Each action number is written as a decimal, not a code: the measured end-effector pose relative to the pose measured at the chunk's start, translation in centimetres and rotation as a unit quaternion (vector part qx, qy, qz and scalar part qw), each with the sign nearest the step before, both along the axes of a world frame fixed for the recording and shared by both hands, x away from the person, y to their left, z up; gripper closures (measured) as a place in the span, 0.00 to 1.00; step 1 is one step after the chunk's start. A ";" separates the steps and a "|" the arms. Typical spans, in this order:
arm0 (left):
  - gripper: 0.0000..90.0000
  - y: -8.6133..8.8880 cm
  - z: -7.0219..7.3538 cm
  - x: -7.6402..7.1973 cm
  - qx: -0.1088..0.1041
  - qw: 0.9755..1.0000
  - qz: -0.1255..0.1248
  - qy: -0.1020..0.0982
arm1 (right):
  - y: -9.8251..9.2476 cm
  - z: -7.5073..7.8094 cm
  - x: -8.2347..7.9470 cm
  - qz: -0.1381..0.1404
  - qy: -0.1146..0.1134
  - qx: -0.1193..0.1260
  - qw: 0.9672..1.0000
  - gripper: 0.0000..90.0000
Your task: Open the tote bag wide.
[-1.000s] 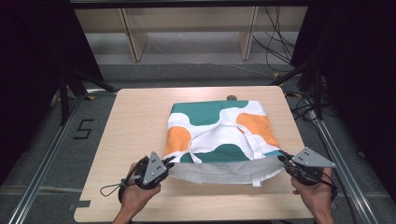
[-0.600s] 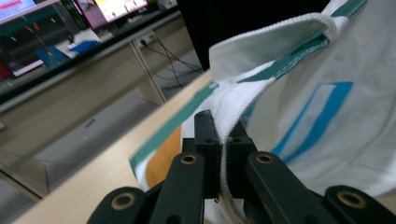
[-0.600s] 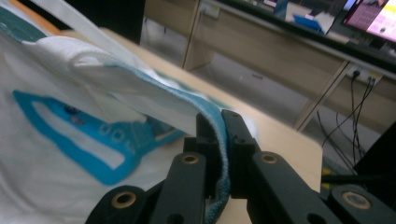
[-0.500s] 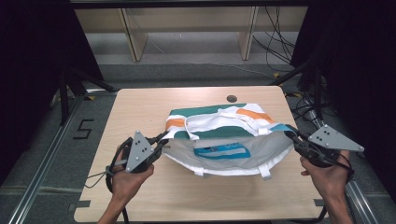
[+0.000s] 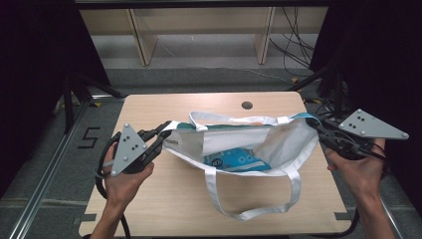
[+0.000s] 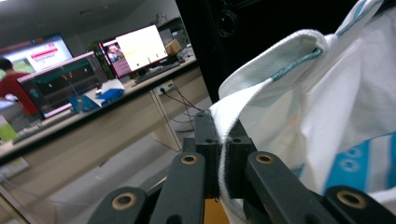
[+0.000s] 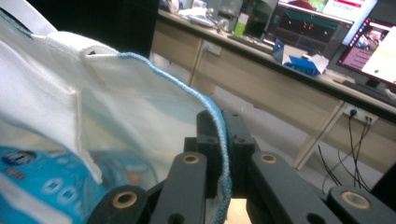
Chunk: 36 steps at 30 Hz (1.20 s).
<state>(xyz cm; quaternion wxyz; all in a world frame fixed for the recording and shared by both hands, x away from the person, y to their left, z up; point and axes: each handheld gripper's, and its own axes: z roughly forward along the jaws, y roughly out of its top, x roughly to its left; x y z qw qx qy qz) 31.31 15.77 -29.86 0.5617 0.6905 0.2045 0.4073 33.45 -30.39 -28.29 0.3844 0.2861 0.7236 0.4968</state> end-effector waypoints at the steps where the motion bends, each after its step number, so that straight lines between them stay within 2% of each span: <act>1: 0.97 0.1 0.3 0.1 -0.005 1.000 -0.001 -0.002 | 0.0 0.3 -0.1 0.003 -0.001 0.003 1.000 0.97; 4: 0.97 0.3 1.1 -0.3 -0.017 1.000 0.000 -0.008 | 0.2 1.1 -0.5 0.010 0.001 0.011 1.000 0.97; 6: 0.97 0.4 1.7 -0.5 -0.015 1.000 -0.004 -0.013 | 0.2 1.7 -0.8 0.011 -0.005 0.008 1.000 0.97; 7: 0.97 0.4 1.8 -0.8 -0.025 1.000 -0.001 -0.003 | 0.3 1.9 -0.8 0.018 -0.003 0.011 1.000 0.97; 8: 0.97 0.4 2.0 -0.9 -0.029 1.000 -0.002 0.003 | 0.2 2.1 -0.9 0.016 -0.009 0.005 1.000 0.97; 9: 0.97 0.6 2.3 -0.6 -0.018 1.000 -0.002 -0.015 | 0.2 2.2 -0.8 0.020 -0.011 0.005 1.000 0.97; 10: 0.97 0.3 2.1 -0.8 -0.046 0.999 -0.005 0.007 | 0.2 2.3 -1.0 0.023 -0.003 0.006 1.000 0.97; 11: 0.97 0.7 2.5 -0.4 -0.027 1.000 -0.005 -0.009 | 0.3 2.4 -0.9 0.022 -0.002 0.012 1.000 0.97; 12: 0.97 0.6 2.6 -0.5 -0.042 0.999 -0.002 0.011 | 0.2 2.6 -0.7 0.024 -0.011 0.005 1.000 0.97; 14: 0.97 0.6 2.8 -0.2 -0.048 0.999 0.002 0.013 | 0.3 2.7 -0.3 0.027 0.002 0.017 0.999 0.97; 15: 0.97 0.6 2.7 -0.1 -0.057 0.998 0.004 0.020 | 0.2 2.9 -0.1 0.026 0.000 0.012 1.000 0.97; 17: 0.97 0.9 2.9 1.0 -0.030 1.000 0.001 0.005 | 0.3 3.2 0.3 0.026 0.004 0.019 0.999 0.97; 19: 0.97 0.8 2.3 2.4 -0.044 0.999 0.003 0.023 | 0.3 3.3 1.0 0.019 0.004 0.015 1.000 0.97; 21: 0.97 0.8 1.7 3.6 -0.063 0.997 0.003 0.032 | 0.4 3.0 1.8 0.007 0.010 0.019 1.000 0.97; 22: 0.97 0.7 1.5 4.1 -0.065 0.997 0.005 0.036 | 0.3 3.0 2.3 0.007 0.003 0.011 1.000 0.97; 23: 0.97 0.6 1.2 4.5 -0.064 0.997 0.005 0.041 | 0.5 2.8 2.6 -0.002 0.005 0.014 1.000 0.97; 25: 0.97 0.4 0.5 5.1 -0.055 0.997 0.011 0.050 | 0.6 2.4 3.4 -0.012 0.003 -0.005 1.000 0.97; 26: 0.97 0.4 0.0 5.4 -0.054 0.997 0.010 0.056 | 0.7 1.9 3.9 -0.016 0.013 -0.006 1.000 0.97; 29: 0.97 0.6 -1.3 6.0 -0.060 0.995 0.008 0.075 | 0.6 0.7 4.8 -0.016 0.031 0.002 0.999 0.97; 33: 0.97 0.6 -2.9 5.9 -0.073 0.994 0.009 0.083 | 0.6 -0.3 4.8 -0.014 0.027 0.004 1.000 0.97; 34: 0.97 0.5 -3.3 5.8 -0.072 0.994 0.010 0.083 | 0.6 -0.5 4.7 -0.011 0.034 0.010 0.999 0.97; 35: 0.97 0.5 -3.5 5.9 -0.065 0.994 0.009 0.085 | 0.7 -0.7 4.5 -0.013 0.032 0.010 0.999 0.97; 36: 0.96 0.6 -3.7 6.0 -0.067 0.994 0.009 0.088 | 0.7 -1.0 4.5 -0.012 0.028 0.008 1.000 0.97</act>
